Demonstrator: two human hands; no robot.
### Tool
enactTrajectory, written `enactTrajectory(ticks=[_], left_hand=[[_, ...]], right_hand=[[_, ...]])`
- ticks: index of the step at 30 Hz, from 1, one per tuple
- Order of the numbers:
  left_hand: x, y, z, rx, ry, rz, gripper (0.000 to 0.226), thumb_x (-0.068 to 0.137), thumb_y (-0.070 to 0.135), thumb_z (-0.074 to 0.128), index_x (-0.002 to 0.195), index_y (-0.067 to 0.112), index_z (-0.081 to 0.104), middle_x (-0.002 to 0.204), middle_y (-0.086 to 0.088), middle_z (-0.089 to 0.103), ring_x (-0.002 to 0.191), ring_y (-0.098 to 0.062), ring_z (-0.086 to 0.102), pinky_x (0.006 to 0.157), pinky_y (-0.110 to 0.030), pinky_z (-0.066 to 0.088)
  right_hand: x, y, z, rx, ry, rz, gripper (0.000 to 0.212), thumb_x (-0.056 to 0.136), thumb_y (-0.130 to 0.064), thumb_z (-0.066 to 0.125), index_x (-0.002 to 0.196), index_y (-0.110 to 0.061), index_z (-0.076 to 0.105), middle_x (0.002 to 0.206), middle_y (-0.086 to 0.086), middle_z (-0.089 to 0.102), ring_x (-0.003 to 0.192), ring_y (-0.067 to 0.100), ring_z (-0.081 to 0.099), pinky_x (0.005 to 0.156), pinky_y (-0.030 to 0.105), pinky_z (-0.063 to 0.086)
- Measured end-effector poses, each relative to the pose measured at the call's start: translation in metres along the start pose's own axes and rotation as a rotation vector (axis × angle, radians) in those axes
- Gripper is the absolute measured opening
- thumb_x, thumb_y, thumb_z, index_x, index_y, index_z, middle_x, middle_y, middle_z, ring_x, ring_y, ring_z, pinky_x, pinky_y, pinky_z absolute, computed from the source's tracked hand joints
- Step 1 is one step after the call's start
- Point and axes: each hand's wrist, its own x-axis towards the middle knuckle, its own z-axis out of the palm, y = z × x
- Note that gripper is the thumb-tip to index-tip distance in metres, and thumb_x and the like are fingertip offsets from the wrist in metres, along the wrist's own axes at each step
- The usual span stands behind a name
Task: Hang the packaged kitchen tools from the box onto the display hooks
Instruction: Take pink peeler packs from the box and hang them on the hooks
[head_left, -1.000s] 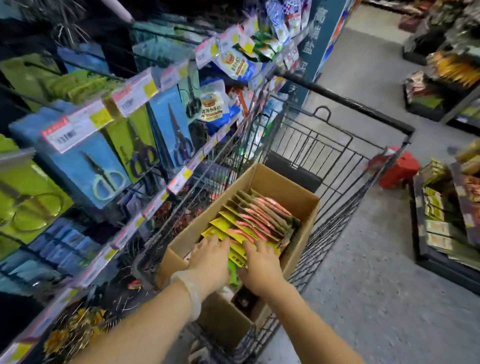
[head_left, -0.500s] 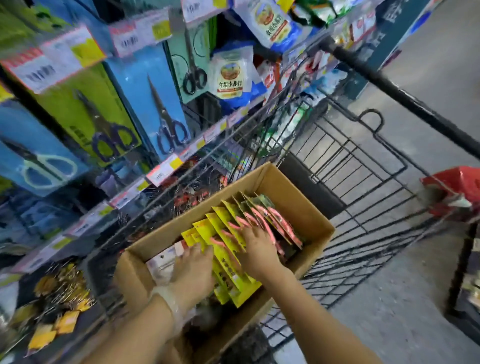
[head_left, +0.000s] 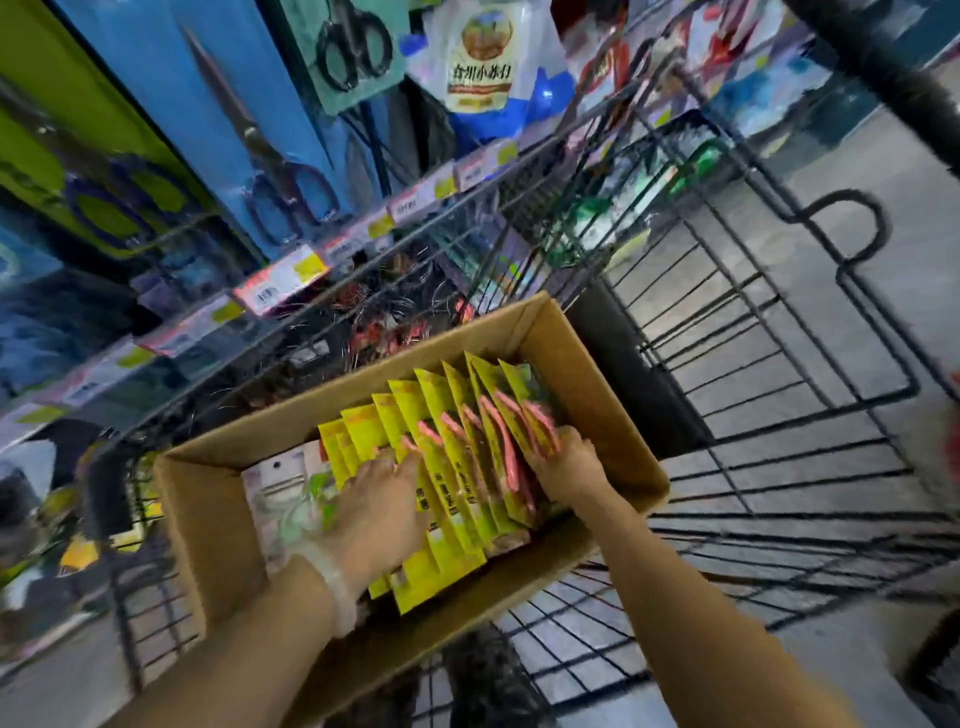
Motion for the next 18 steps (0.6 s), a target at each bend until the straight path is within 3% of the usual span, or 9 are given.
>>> enactTrajectory(ticks=[7, 12, 15, 16, 18], left_hand=[[0.016, 0.012, 0.000, -0.057, 0.011, -0.023, 0.073, 0.094, 0.039, 0.053, 0.151, 0.018, 0.013, 0.156, -0.011, 0.016, 0.143, -0.029, 0.018, 0.111, -0.040, 0.027], [0.016, 0.018, 0.006, -0.127, 0.005, -0.016, 0.074, 0.092, 0.036, 0.057, 0.151, 0.016, 0.016, 0.156, -0.013, 0.017, 0.143, -0.030, 0.020, 0.114, -0.042, 0.026], [0.014, 0.023, 0.009, -0.145, 0.033, -0.012, 0.070, 0.094, 0.037, 0.053, 0.150, 0.015, 0.017, 0.155, -0.012, 0.021, 0.143, -0.028, 0.020, 0.114, -0.040, 0.027], [0.013, 0.025, 0.009, -0.174, 0.044, -0.019, 0.067, 0.096, 0.037, 0.051, 0.150, 0.015, 0.019, 0.154, -0.012, 0.023, 0.142, -0.028, 0.022, 0.114, -0.039, 0.027], [0.014, 0.029, 0.009, -0.326, 0.065, -0.047, 0.061, 0.097, 0.036, 0.047, 0.148, 0.012, 0.025, 0.152, -0.013, 0.029, 0.139, -0.028, 0.028, 0.111, -0.035, 0.031]], right_hand=[[0.032, 0.004, 0.001, 0.180, -0.148, 0.104, 0.096, 0.081, -0.060, 0.060, 0.150, -0.017, 0.008, 0.152, 0.013, 0.021, 0.138, 0.034, 0.028, 0.113, 0.046, 0.027], [0.022, 0.002, 0.003, 0.353, -0.191, 0.041, 0.090, 0.063, -0.060, 0.075, 0.135, -0.021, 0.039, 0.128, 0.004, 0.051, 0.122, 0.027, 0.049, 0.105, 0.046, 0.041], [0.006, -0.006, 0.014, 0.339, -0.089, -0.015, 0.114, 0.038, -0.080, 0.068, 0.135, -0.031, 0.036, 0.130, 0.002, 0.050, 0.122, 0.027, 0.049, 0.100, 0.051, 0.044], [0.001, -0.009, 0.019, 0.278, -0.061, -0.067, 0.113, 0.041, -0.083, 0.065, 0.137, -0.032, 0.034, 0.134, 0.003, 0.048, 0.125, 0.029, 0.047, 0.101, 0.051, 0.043], [-0.017, -0.020, 0.027, 0.128, 0.005, -0.194, 0.086, 0.071, -0.068, 0.063, 0.139, -0.021, 0.038, 0.138, 0.008, 0.045, 0.129, 0.031, 0.043, 0.105, 0.048, 0.037]])
